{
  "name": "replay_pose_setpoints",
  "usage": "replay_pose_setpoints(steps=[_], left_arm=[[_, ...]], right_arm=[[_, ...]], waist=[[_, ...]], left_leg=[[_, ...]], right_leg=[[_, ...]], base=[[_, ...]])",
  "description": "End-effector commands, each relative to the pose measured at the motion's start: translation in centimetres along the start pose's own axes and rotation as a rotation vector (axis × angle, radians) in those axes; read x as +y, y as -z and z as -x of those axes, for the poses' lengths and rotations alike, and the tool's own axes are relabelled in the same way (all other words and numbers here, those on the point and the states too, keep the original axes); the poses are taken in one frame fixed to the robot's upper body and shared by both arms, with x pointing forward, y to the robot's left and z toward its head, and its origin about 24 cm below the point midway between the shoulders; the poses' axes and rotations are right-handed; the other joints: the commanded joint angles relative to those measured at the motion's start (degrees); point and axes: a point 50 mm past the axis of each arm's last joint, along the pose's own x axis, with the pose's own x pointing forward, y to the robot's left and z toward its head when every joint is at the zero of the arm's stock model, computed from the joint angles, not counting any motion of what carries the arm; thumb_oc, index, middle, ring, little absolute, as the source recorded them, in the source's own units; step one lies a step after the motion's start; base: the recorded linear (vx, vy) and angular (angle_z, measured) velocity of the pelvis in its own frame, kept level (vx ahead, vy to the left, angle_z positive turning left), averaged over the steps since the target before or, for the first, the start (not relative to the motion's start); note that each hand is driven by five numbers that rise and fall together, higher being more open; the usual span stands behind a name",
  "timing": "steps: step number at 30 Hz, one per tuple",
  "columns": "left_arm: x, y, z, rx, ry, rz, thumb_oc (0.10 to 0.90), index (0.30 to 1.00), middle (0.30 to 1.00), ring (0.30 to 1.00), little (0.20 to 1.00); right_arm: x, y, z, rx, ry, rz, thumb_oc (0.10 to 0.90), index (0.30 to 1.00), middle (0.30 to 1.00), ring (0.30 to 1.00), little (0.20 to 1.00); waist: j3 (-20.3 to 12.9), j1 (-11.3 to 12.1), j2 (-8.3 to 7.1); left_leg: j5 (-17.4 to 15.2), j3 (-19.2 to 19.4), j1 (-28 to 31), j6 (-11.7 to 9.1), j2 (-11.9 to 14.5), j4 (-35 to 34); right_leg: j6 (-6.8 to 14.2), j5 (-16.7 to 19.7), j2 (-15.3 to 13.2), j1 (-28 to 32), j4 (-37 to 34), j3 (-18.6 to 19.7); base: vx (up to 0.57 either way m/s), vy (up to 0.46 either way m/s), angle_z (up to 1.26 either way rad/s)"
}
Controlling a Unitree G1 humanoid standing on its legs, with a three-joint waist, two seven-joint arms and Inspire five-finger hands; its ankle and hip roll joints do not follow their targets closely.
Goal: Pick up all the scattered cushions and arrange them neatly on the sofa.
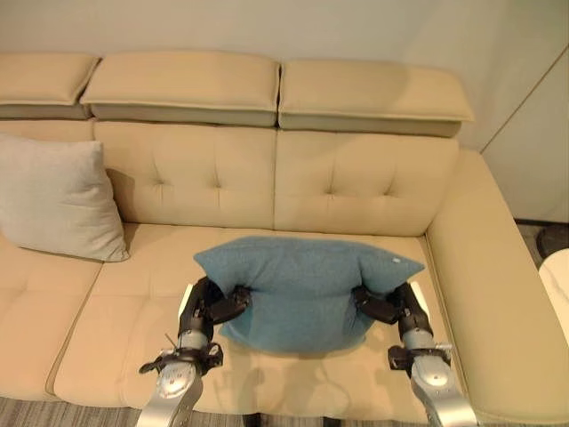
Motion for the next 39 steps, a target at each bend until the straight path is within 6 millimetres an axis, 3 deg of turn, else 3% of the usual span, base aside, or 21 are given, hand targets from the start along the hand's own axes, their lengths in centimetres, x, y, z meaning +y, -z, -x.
replay_pose_setpoints(steps=[1, 2, 3, 9, 12, 15, 20, 21, 23, 25, 29, 34, 35, 39], left_arm=[[-3.3, -9.6, -2.0, -0.504, 0.101, 0.06, 0.4, 0.3, 0.3, 0.3, 0.3], [-4.0, -11.0, -2.5, -0.556, 0.109, 0.067, 0.4, 0.3, 0.3, 0.3, 0.3], [-4.0, -11.1, -2.6, -0.561, 0.109, 0.067, 0.4, 0.3, 0.3, 0.3, 0.3], [-6.0, -16.1, -5.2, -0.72, 0.097, 0.02, 0.4, 0.3, 0.3, 0.3, 0.3], [-6.9, -17.7, -6.4, -0.755, 0.09, 0.001, 0.4, 0.3, 0.3, 0.3, 0.3], [-7.1, -18.0, -7.2, -0.748, 0.077, -0.013, 0.4, 0.3, 0.3, 0.3, 0.3], [-7.1, -17.5, -7.6, -0.718, 0.074, -0.01, 0.4, 0.3, 0.3, 0.3, 0.3], [-6.9, -16.2, -7.6, -0.673, 0.074, -0.017, 0.4, 0.3, 0.3, 0.3, 0.3], [-6.8, -15.8, -7.6, -0.659, 0.076, -0.02, 0.4, 0.3, 0.3, 0.3, 0.3], [-6.5, -14.2, -7.7, -0.601, 0.081, -0.05, 0.4, 0.3, 0.3, 0.3, 0.3], [-6.3, -12.3, -7.7, -0.529, 0.088, -0.094, 0.4, 0.3, 0.3, 0.3, 0.3], [-6.2, -11.9, -7.8, -0.511, 0.087, -0.097, 0.4, 0.3, 0.3, 0.3, 0.3], [-5.6, -11.0, -7.8, -0.481, 0.06, -0.129, 0.8, 0.9, 0.9, 0.9, 0.9], [-5.2, -11.2, -8.2, -0.483, 0.022, -0.145, 0.8, 0.9, 0.9, 0.9, 0.9]], right_arm=[[-0.8, -10.3, -2.7, -0.487, 0.071, -0.049, 0.4, 0.3, 0.3, 0.3, 0.3], [-0.6, -11.9, -3.2, -0.541, 0.072, -0.043, 0.4, 0.3, 0.3, 0.3, 0.3], [-0.6, -12.0, -3.3, -0.544, 0.074, -0.043, 0.4, 0.3, 0.3, 0.3, 0.3], [-0.4, -17.2, -5.0, -0.7, 0.112, -0.076, 0.4, 0.3, 0.3, 0.3, 0.3], [0.2, -18.9, -5.7, -0.739, 0.11, -0.107, 0.4, 0.3, 0.3, 0.3, 0.3], [0.4, -19.3, -6.2, -0.732, 0.12, -0.111, 0.4, 0.3, 0.3, 0.3, 0.3], [0.5, -18.4, -6.6, -0.691, 0.129, -0.114, 0.4, 0.3, 0.3, 0.3, 0.3], [0.6, -16.7, -6.8, -0.627, 0.128, -0.107, 0.4, 0.3, 0.3, 0.3, 0.3], [0.6, -16.3, -6.8, -0.612, 0.126, -0.103, 0.4, 0.3, 0.3, 0.3, 0.3], [0.8, -14.3, -6.7, -0.539, 0.114, -0.092, 0.4, 0.3, 0.3, 0.3, 0.3], [1.3, -12.2, -6.6, -0.463, 0.096, -0.078, 0.4, 0.3, 0.3, 0.3, 0.3], [1.4, -11.7, -6.5, -0.444, 0.091, -0.071, 0.4, 0.3, 0.3, 0.3, 0.3], [1.3, -10.5, -6.6, -0.403, 0.114, -0.018, 0.8, 0.9, 0.9, 0.9, 0.9], [0.8, -10.5, -7.1, -0.39, 0.164, 0.016, 0.8, 0.9, 0.9, 0.9, 0.9]], waist=[[-4.7, 0.9, 0.38], [-4.58, 0.93, 0.39], [-4.5, 0.9, 0.43], [-3.47, 0.57, 0.75], [-2.58, 0.47, 1.05], [-2.28, 0.39, 1.27], [-2.63, 0.28, 1.31], [-3.02, 0.08, 1.2], [-3.19, 0.05, 1.14], [-3.56, -0.23, 0.86], [-3.97, -0.59, 0.75], [-4.2, -0.64, 0.74], [-4.38, -0.58, 0.52], [-4.22, -0.39, 0.39]], left_leg=[[-7.73, 0.27, 3.97, -2.61, 1.35, 0.13], [-7.4, 0.21, 3.06, -2.8, 1.56, 0.13], [-7.36, 0.18, 2.87, -2.8, 1.57, 0.13], [-6.29, -1.13, -0.81, -3.08, 1.69, 0.13], [-5.6, -1.56, -2.77, -3.16, 1.58, 0.13], [-4.82, -1.67, -4.78, -3.34, 1.52, 0.13], [-4.37, -1.96, -6.34, -3.37, 1.31, 0.13], [-4.14, -1.9, -7.26, -3.32, 1.13, 0.13], [-4.09, -1.93, -7.55, -3.29, 1.08, 0.13], [-4.0, -1.71, -7.98, -3.2, 1.0, 0.13], [-3.8, -1.57, -8.76, -3.09, 0.95, 0.13], [-3.73, -1.47, -9.03, -3.09, 1.0, 0.13], [-3.58, -1.36, -9.64, -3.06, 0.96, 0.13], [-3.54, -1.35, -9.55, -3.12, 1.08, 0.13]], right_leg=[[3.54, 0.75, 2.45, -2.27, 0.3, -2.07], [3.75, 0.83, 2.35, -3.12, 0.3, -2.08], [3.74, 0.86, 2.35, -3.29, 0.3, -2.11], [4.13, 1.6, 1.79, -6.38, 0.3, -3.01], [4.19, 2.18, 1.59, -8.26, 0.3, -3.14], [4.11, 2.82, 1.4, -10.2, 0.3, -3.36], [3.89, 3.28, 1.24, -11.63, 0.3, -3.46], [3.68, 3.54, 1.0, -12.44, 0.3, -3.58], [3.62, 3.63, 0.93, -12.72, 0.3, -3.58], [3.52, 3.85, 0.71, -13.25, 0.3, -3.47], [3.43, 4.05, 0.57, -14.14, 0.3, -3.25], [3.41, 4.08, 0.55, -14.5, 0.3, -3.25], [3.31, 4.22, 0.51, -15.08, 0.3, -3.17], [3.29, 4.11, 0.5, -15.01, 0.3, -3.33]], base=[[-0.07, -0.014, -0.01], [-0.05, -0.012, -0.03], [-0.05, -0.014, -0.02], [-0.06, -0.011, 0.05], [-0.09, 0.004, 0.12], [-0.07, 0.004, 0.05], [-0.03, 0.01, 0.07], [-0.01, 0.018, 0.05], [0.0, 0.003, -0.03], [0.0, 0.008, -0.21], [0.0, 0.013, 0.14], [0.0, 0.002, -0.15], [-0.01, 0.006, 0.21], [-0.01, 0.001, 0.07]])
